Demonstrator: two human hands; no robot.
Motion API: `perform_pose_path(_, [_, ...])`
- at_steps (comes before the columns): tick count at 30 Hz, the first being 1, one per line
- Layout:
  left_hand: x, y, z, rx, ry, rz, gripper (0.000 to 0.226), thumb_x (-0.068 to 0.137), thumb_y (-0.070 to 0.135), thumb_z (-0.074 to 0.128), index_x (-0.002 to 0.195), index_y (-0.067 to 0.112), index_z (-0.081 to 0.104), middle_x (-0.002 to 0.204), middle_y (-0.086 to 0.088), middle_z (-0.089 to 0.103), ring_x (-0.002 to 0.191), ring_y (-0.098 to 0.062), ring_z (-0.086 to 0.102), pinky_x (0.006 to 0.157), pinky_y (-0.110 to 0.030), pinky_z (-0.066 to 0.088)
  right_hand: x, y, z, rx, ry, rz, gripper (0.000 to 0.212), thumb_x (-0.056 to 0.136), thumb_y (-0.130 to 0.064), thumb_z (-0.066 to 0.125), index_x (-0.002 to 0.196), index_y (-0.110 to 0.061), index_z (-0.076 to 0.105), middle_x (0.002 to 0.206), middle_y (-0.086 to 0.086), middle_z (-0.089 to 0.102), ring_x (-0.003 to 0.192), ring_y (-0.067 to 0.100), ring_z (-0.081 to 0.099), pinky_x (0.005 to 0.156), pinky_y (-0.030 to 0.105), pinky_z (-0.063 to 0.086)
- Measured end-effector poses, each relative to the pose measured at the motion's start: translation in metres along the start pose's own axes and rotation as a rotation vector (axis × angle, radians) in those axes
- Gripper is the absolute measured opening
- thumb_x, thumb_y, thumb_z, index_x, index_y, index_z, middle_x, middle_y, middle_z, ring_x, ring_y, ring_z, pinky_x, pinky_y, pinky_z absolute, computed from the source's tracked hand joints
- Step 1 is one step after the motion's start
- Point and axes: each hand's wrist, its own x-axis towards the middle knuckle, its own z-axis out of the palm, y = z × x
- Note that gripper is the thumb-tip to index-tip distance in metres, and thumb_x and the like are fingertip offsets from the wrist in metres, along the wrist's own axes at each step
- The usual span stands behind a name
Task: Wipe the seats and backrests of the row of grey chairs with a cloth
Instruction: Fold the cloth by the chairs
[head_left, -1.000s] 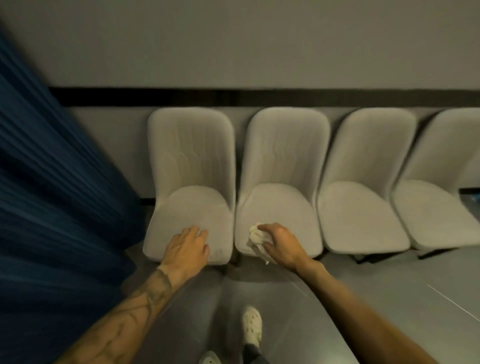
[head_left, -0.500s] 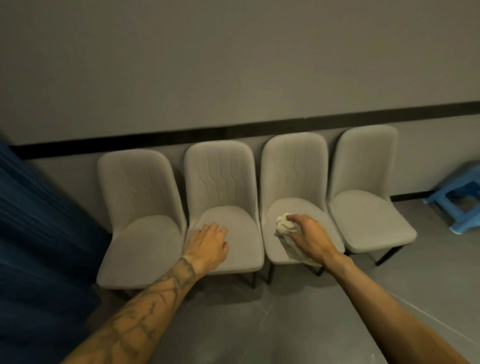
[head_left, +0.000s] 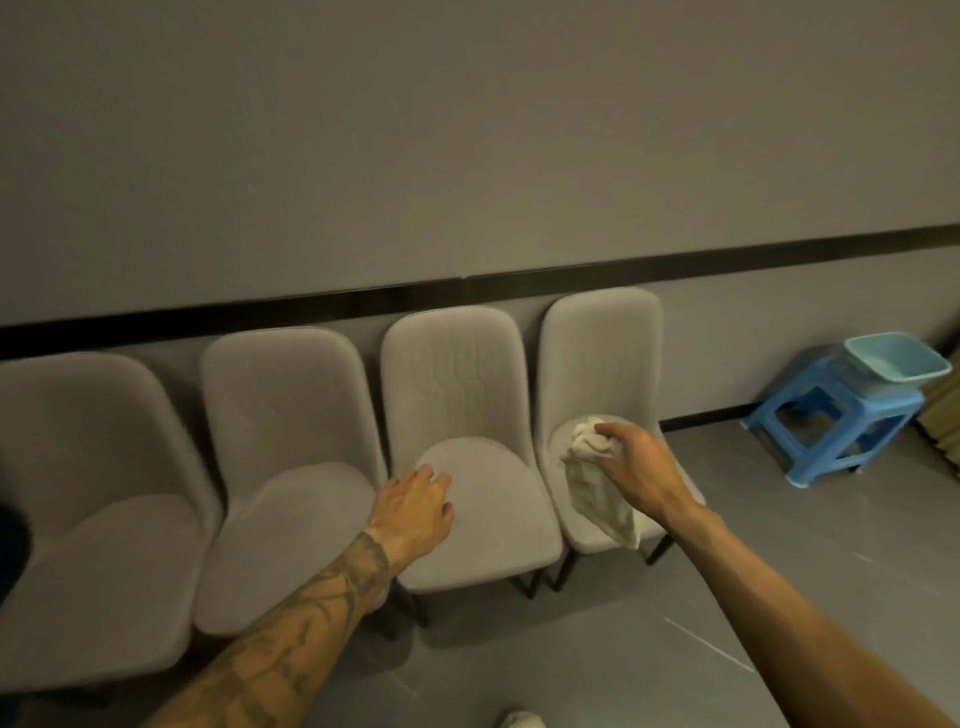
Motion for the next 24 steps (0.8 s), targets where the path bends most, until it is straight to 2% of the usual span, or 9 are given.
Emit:
perform_pose_path(3, [0.056, 0.063, -0.008, -0.025, -0.026, 0.031, 0.052, 0.109, 0.036, 0.042, 0.158, 0.017, 0.04, 0.156, -0.01, 0.044, 0.142, -0.031, 0.043, 0.118, -0.042, 0.036, 0.039, 0.041, -0.043, 0.012, 0.005, 0.03, 0.044, 0.096, -0.022, 0.068, 0.14, -0.017, 0.062, 0.136, 0.01, 0.065, 0.125, 0.03, 0.061, 0.098, 0.03, 0.045])
perform_pose_path(7, [0.131, 0.159, -0.033, -0.031, 0.001, 0.093, 0.051, 0.109, 0.034, 0.043, 0.157, 0.015, 0.041, 0.151, -0.012, 0.048, 0.141, -0.032, 0.045, 0.114, -0.041, 0.037, 0.09, 0.096, -0.099, 0.036, 0.008, 0.028, 0.046, 0.097, -0.018, 0.064, 0.143, -0.02, 0.058, 0.141, 0.009, 0.061, 0.129, 0.03, 0.059, 0.107, 0.04, 0.049])
perform_pose_path(9, [0.165, 0.208, -0.045, -0.036, 0.032, 0.123, 0.053, 0.108, 0.035, 0.044, 0.158, 0.017, 0.039, 0.149, -0.011, 0.049, 0.138, -0.033, 0.047, 0.11, -0.041, 0.039, 0.113, 0.123, -0.123, 0.048, 0.0, 0.005, 0.046, 0.098, -0.018, 0.062, 0.144, -0.021, 0.057, 0.142, 0.008, 0.062, 0.13, 0.029, 0.059, 0.108, 0.041, 0.049])
perform_pose_path(11, [0.2, 0.258, -0.055, -0.054, 0.054, 0.137, 0.058, 0.108, 0.04, 0.045, 0.161, 0.02, 0.033, 0.152, -0.01, 0.048, 0.14, -0.032, 0.046, 0.111, -0.042, 0.038, 0.138, 0.152, -0.146, 0.065, -0.023, -0.018, 0.047, 0.098, -0.017, 0.061, 0.144, -0.023, 0.056, 0.141, 0.005, 0.063, 0.13, 0.027, 0.059, 0.106, 0.037, 0.048])
perform_pose_path(14, [0.251, 0.33, -0.065, -0.086, 0.084, 0.153, 0.068, 0.107, 0.047, 0.049, 0.165, 0.025, 0.024, 0.152, -0.009, 0.049, 0.139, -0.032, 0.047, 0.114, -0.043, 0.04, 0.178, 0.201, -0.179, 0.11, -0.067, -0.069, 0.052, 0.095, -0.014, 0.064, 0.145, -0.025, 0.054, 0.134, 0.002, 0.067, 0.125, 0.025, 0.062, 0.095, 0.026, 0.044])
perform_pose_path(17, [0.291, 0.4, -0.072, -0.107, 0.112, 0.159, 0.075, 0.103, 0.05, 0.055, 0.166, 0.031, 0.018, 0.146, -0.008, 0.053, 0.134, -0.033, 0.053, 0.111, -0.044, 0.044, 0.212, 0.252, -0.216, 0.132, -0.137, -0.122, 0.06, 0.095, -0.014, 0.066, 0.151, -0.025, 0.047, 0.133, 0.003, 0.067, 0.124, 0.025, 0.062, 0.093, 0.024, 0.043])
perform_pose_path(19, [0.315, 0.448, -0.077, -0.113, 0.106, 0.161, 0.071, 0.101, 0.047, 0.058, 0.163, 0.031, 0.027, 0.142, -0.007, 0.055, 0.132, -0.033, 0.055, 0.108, -0.044, 0.045, 0.23, 0.286, -0.243, 0.144, -0.182, -0.145, 0.065, 0.093, -0.018, 0.069, 0.153, -0.027, 0.044, 0.13, 0.003, 0.068, 0.122, 0.024, 0.063, 0.093, 0.027, 0.047])
perform_pose_path(21, [0.339, 0.495, -0.083, -0.113, 0.117, 0.164, 0.053, 0.101, 0.041, 0.058, 0.15, 0.026, 0.045, 0.132, -0.006, 0.059, 0.126, -0.032, 0.058, 0.099, -0.042, 0.047, 0.246, 0.32, -0.271, 0.151, -0.234, -0.167, 0.067, 0.093, -0.018, 0.068, 0.154, -0.029, 0.042, 0.124, 0.001, 0.069, 0.118, 0.023, 0.065, 0.095, 0.029, 0.049])
perform_pose_path(24, [0.38, 0.56, -0.093, -0.111, 0.137, 0.164, 0.029, 0.103, 0.038, 0.054, 0.126, 0.022, 0.059, 0.121, -0.005, 0.062, 0.116, -0.032, 0.063, 0.087, -0.04, 0.046, 0.273, 0.371, -0.31, 0.161, -0.251, -0.153, 0.069, 0.092, -0.01, 0.061, 0.155, -0.029, 0.04, 0.115, -0.003, 0.07, 0.113, 0.023, 0.067, 0.089, 0.02, 0.046])
